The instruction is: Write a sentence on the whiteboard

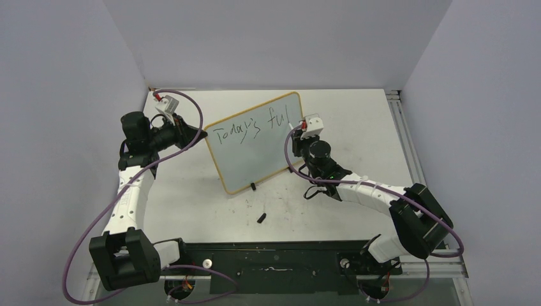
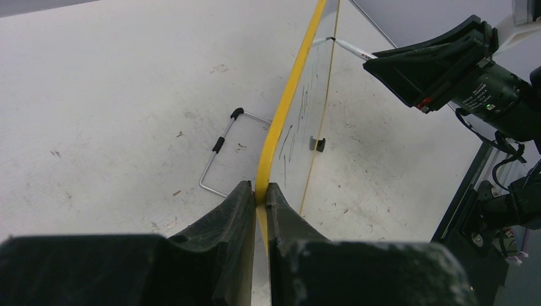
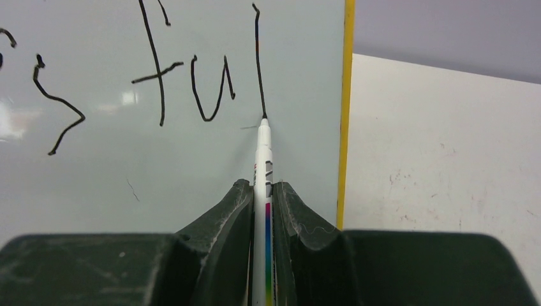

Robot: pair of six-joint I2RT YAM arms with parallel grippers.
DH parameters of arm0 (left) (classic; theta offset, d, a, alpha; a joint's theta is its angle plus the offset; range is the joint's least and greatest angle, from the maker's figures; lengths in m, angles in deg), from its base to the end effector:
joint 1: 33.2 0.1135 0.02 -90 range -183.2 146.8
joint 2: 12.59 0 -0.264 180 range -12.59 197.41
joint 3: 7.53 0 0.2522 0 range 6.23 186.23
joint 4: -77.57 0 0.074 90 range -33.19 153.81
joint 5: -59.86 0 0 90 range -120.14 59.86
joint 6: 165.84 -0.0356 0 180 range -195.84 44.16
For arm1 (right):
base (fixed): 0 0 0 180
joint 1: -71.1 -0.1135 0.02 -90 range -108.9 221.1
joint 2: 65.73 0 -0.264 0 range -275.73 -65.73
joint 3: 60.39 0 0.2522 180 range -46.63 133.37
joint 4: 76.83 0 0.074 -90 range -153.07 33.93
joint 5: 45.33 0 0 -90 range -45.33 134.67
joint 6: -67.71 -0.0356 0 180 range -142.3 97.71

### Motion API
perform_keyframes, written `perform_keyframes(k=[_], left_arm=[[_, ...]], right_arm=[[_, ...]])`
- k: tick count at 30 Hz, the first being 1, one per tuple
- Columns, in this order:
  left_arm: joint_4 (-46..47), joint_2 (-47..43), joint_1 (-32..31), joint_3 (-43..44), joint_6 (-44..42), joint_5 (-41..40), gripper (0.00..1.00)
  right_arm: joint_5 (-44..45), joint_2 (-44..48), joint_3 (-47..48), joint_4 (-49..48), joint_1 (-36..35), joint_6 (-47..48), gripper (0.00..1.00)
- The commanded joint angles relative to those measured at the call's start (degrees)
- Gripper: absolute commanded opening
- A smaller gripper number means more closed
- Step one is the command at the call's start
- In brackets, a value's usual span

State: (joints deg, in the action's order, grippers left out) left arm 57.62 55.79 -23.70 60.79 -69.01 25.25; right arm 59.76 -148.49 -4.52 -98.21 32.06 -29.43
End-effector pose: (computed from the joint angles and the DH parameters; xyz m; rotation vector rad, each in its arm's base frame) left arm 0.2647 0.0146 0.3264 0.3862 1.8149 -0.8855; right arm 0.2540 0.1941 0.2509 -0.2652 1.6573 0.3905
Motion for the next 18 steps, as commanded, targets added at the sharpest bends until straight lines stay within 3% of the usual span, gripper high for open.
perform_keyframes(k=[1,18], left_arm=[[0.96,-0.71,0.59,0.08,-0.33,0.93,0.00],[0.92,-0.82,0.67,0.01,-0.33,0.91,0.00]], right_arm=[[-0.42,2.01,-1.25,-0.13,-0.46,-1.64,0.05],[3.00,3.40,5.71,-1.23,0.28,2.66,0.05]])
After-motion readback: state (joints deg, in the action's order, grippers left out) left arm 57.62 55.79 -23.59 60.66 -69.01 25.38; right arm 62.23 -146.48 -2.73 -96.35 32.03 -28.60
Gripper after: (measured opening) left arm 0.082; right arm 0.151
